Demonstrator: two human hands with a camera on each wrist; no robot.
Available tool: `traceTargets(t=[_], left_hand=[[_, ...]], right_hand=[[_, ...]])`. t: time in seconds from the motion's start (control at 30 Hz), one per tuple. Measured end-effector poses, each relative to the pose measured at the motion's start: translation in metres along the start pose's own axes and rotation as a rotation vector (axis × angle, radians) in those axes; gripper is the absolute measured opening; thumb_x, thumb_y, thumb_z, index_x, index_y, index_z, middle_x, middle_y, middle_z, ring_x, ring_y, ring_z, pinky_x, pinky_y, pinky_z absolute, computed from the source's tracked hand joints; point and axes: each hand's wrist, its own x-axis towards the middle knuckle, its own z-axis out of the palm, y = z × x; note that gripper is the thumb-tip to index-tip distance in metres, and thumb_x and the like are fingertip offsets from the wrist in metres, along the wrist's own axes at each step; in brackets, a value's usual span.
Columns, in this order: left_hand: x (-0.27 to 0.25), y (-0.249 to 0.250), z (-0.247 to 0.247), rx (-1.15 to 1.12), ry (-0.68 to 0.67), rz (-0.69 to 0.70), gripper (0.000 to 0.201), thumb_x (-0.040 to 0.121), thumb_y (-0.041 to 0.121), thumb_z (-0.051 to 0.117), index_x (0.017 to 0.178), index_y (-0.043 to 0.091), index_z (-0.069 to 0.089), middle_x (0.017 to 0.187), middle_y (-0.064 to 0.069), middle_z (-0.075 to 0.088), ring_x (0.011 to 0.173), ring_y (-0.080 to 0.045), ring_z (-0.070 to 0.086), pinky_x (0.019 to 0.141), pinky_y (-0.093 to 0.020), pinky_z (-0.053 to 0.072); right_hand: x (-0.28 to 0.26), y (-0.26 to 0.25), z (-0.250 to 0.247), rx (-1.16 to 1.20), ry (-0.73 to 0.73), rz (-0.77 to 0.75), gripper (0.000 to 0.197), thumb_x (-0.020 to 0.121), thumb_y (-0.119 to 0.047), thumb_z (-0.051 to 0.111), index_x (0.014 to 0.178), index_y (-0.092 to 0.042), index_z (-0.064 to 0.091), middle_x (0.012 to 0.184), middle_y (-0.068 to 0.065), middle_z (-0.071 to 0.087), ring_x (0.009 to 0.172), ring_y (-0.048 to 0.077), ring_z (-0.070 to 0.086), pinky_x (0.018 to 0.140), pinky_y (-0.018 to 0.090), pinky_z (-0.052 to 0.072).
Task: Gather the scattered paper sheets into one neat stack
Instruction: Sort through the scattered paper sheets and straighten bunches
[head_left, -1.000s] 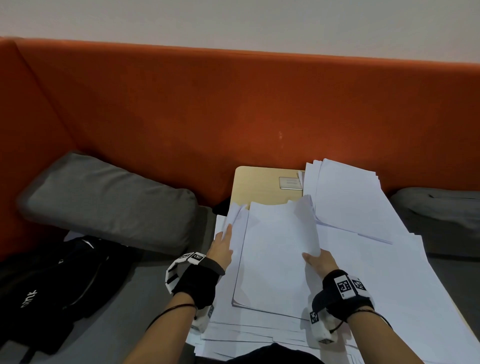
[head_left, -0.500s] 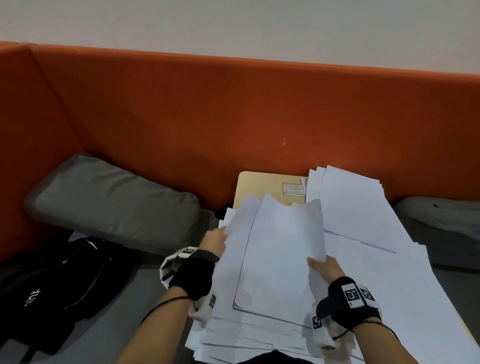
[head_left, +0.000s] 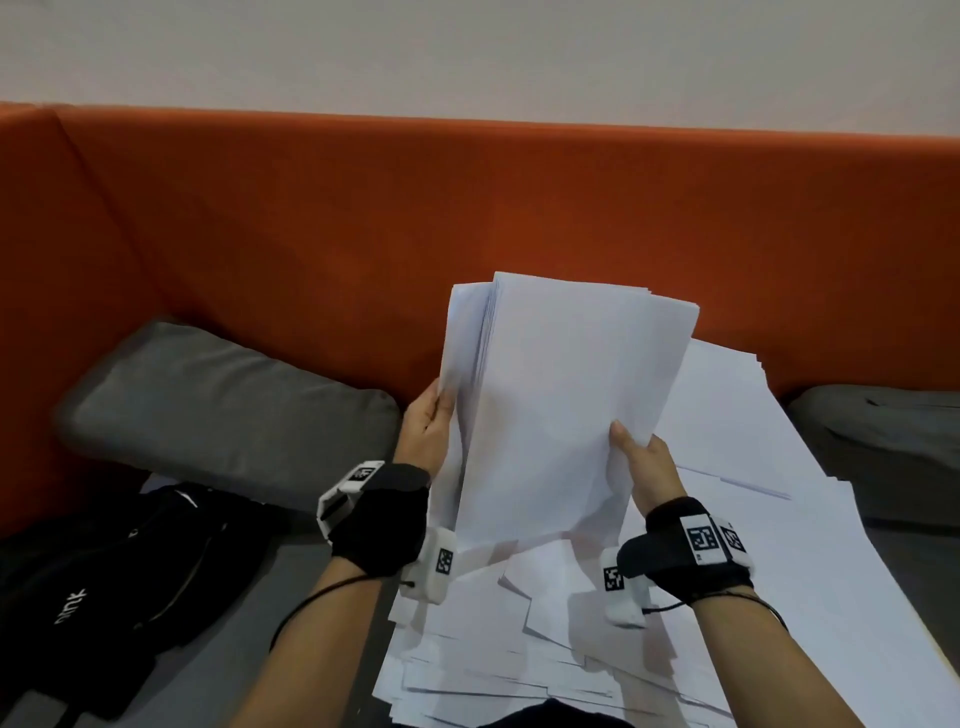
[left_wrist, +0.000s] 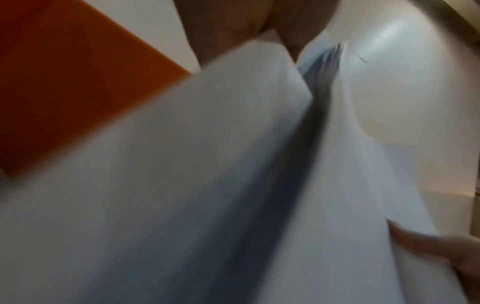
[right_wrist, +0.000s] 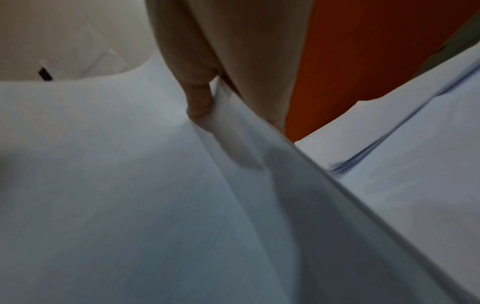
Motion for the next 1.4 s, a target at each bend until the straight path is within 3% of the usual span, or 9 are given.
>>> traceTargets(t=[0.13, 0.23, 0.33, 0.5, 0.7, 0.87, 1.07, 1.3, 1.4], left_hand=[[-0.011, -0.004, 0.008, 0.004, -0.010, 0.166, 0.084, 0.081, 0.068, 0.043, 0.135, 0.005, 0.038, 0.122, 0.009, 0.054, 0.115, 0.004, 0.053, 0.093, -0.006, 0.038], [-0.009, 0.000, 0.012, 0.161, 0.069, 0.265, 0.043, 0.088, 0.023, 0.055, 0.127, 0.008, 0.044, 0.092, -0.001, 0.059, 0.081, -0.017, 0.065, 0.067, -0.013, 0.047], [-0.008, 0.011, 0.013, 0.107, 0.161, 0.383, 0.039, 0.087, 0.019, 0.046, 0.122, 0.000, 0.045, 0.077, 0.005, 0.055, 0.063, 0.006, 0.056, 0.059, -0.008, 0.042], [-0.013, 0.012, 0.012, -0.028, 0.185, 0.436, 0.049, 0.078, 0.046, 0.051, 0.120, 0.023, 0.043, 0.094, 0.019, 0.054, 0.078, 0.015, 0.057, 0.067, -0.005, 0.045], [-0.018, 0.012, 0.018, -0.053, 0.183, 0.327, 0.030, 0.084, 0.030, 0.052, 0.112, 0.027, 0.043, 0.090, 0.019, 0.056, 0.078, 0.017, 0.058, 0.069, -0.004, 0.047], [-0.005, 0.029, 0.017, -0.114, 0.192, 0.335, 0.027, 0.085, 0.022, 0.050, 0.106, 0.038, 0.043, 0.095, 0.017, 0.057, 0.081, 0.014, 0.059, 0.073, -0.008, 0.049], [-0.002, -0.025, 0.023, -0.016, 0.025, -0.018, 0.048, 0.073, 0.029, 0.058, 0.118, 0.011, 0.054, 0.106, -0.008, 0.066, 0.092, -0.014, 0.064, 0.087, -0.035, 0.052], [0.012, -0.086, -0.001, 0.622, -0.217, -0.412, 0.052, 0.090, 0.024, 0.060, 0.134, 0.002, 0.042, 0.136, -0.015, 0.049, 0.124, -0.028, 0.047, 0.101, -0.029, 0.037], [0.006, -0.102, -0.003, 0.831, -0.334, -0.537, 0.055, 0.093, 0.028, 0.054, 0.137, 0.001, 0.037, 0.143, -0.016, 0.041, 0.132, -0.029, 0.040, 0.107, -0.031, 0.034]], right_hand=[[-0.002, -0.007, 0.007, -0.045, 0.045, -0.112, 0.035, 0.093, -0.010, 0.052, 0.127, -0.005, 0.050, 0.121, 0.010, 0.059, 0.119, 0.030, 0.054, 0.105, 0.041, 0.040], [-0.010, -0.019, 0.009, -0.010, 0.048, -0.217, 0.046, 0.090, -0.005, 0.057, 0.132, -0.009, 0.040, 0.120, 0.008, 0.057, 0.113, 0.026, 0.056, 0.100, 0.036, 0.045], [-0.018, -0.038, 0.008, 0.049, 0.031, -0.295, 0.047, 0.084, -0.003, 0.064, 0.128, -0.007, 0.046, 0.110, 0.004, 0.062, 0.094, 0.011, 0.063, 0.085, 0.021, 0.052], [-0.031, -0.050, 0.009, 0.015, -0.089, -0.293, 0.013, 0.081, -0.003, 0.068, 0.084, -0.014, 0.064, 0.080, -0.007, 0.065, 0.064, -0.004, 0.064, 0.058, 0.009, 0.050], [-0.041, -0.047, 0.020, -0.069, -0.089, -0.250, 0.009, 0.083, -0.013, 0.067, 0.087, -0.018, 0.061, 0.081, -0.002, 0.064, 0.077, 0.018, 0.061, 0.067, 0.027, 0.051], [-0.041, -0.067, 0.019, 0.013, -0.043, -0.265, 0.012, 0.085, -0.017, 0.065, 0.094, -0.011, 0.061, 0.079, -0.003, 0.064, 0.070, 0.011, 0.061, 0.057, 0.017, 0.052], [-0.022, -0.007, 0.021, -0.184, -0.111, 0.015, 0.032, 0.088, -0.017, 0.062, 0.115, -0.001, 0.058, 0.103, 0.013, 0.061, 0.092, 0.022, 0.056, 0.076, 0.030, 0.046], [0.016, 0.012, -0.008, -0.407, -0.044, 0.150, 0.033, 0.093, -0.011, 0.052, 0.118, 0.011, 0.053, 0.088, 0.015, 0.058, 0.085, 0.027, 0.051, 0.066, 0.031, 0.041], [0.016, 0.038, -0.019, -0.649, -0.133, 0.307, 0.040, 0.093, -0.014, 0.052, 0.124, 0.010, 0.050, 0.111, 0.022, 0.060, 0.097, 0.030, 0.055, 0.077, 0.029, 0.037]])
